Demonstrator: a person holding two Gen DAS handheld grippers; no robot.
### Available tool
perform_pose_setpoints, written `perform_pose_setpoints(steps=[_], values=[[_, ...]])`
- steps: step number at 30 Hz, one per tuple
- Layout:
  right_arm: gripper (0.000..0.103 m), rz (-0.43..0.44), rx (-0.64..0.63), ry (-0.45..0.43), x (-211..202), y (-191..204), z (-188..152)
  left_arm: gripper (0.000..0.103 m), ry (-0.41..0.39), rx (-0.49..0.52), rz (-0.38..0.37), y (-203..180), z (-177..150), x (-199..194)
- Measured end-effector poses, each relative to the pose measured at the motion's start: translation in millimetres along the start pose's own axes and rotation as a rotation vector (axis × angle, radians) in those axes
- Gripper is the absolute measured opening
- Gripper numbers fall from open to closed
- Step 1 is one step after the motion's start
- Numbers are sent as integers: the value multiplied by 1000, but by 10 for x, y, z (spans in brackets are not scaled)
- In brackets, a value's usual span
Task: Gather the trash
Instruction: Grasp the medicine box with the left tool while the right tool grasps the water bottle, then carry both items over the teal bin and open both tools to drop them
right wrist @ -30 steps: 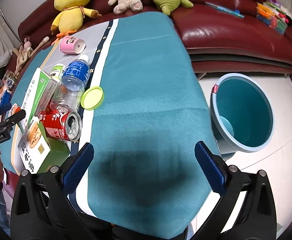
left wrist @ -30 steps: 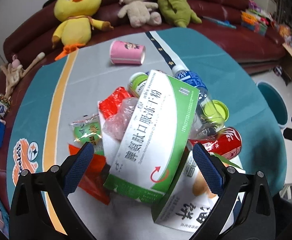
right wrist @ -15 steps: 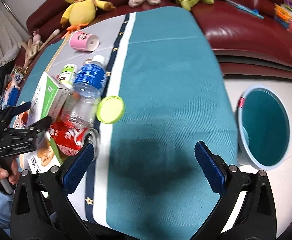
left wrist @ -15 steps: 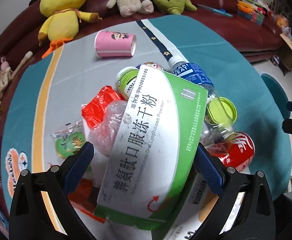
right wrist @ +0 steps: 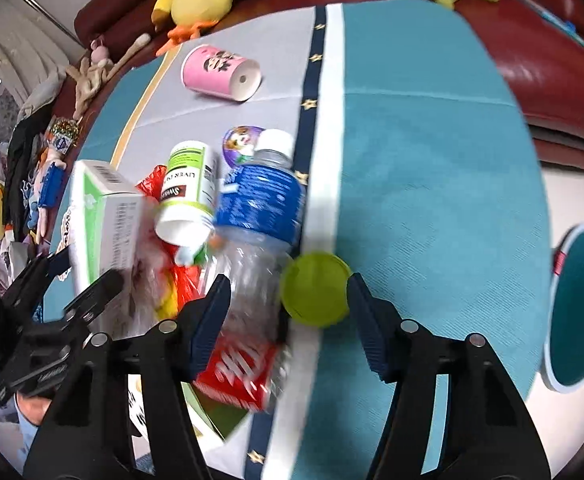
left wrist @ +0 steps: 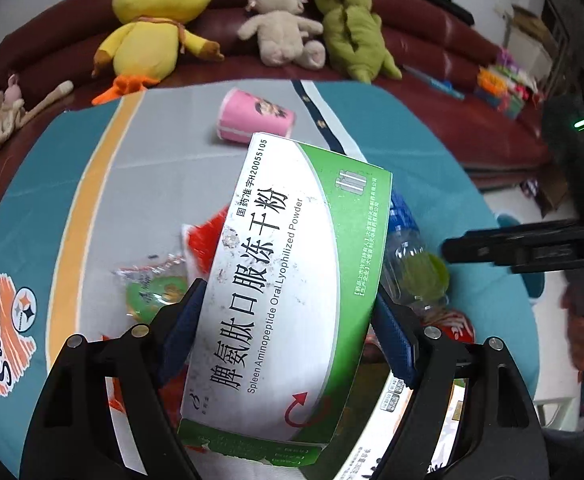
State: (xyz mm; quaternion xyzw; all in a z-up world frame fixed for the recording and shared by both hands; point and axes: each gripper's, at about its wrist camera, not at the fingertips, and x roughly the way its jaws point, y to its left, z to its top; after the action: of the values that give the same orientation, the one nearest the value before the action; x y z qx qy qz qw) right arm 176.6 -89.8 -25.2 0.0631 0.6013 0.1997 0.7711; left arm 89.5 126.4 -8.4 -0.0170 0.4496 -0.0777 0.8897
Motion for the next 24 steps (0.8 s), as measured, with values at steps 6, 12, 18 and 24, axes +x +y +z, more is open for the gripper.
perform_pose_setpoints(steps=[6,12,18,24], values=[[68,31,16,62,333,84,158,79,-27,-61,-10,198,77,-105],[71,80,51,94,575,95,219,79,-26,-66,-17,191,104,-61],[63,90,41,39,550,127,226,79,-24,-80,-9,203,146,-46],[63,149,42,-38,182,97,250,79,-56,-81,-26,162,300,-216]])
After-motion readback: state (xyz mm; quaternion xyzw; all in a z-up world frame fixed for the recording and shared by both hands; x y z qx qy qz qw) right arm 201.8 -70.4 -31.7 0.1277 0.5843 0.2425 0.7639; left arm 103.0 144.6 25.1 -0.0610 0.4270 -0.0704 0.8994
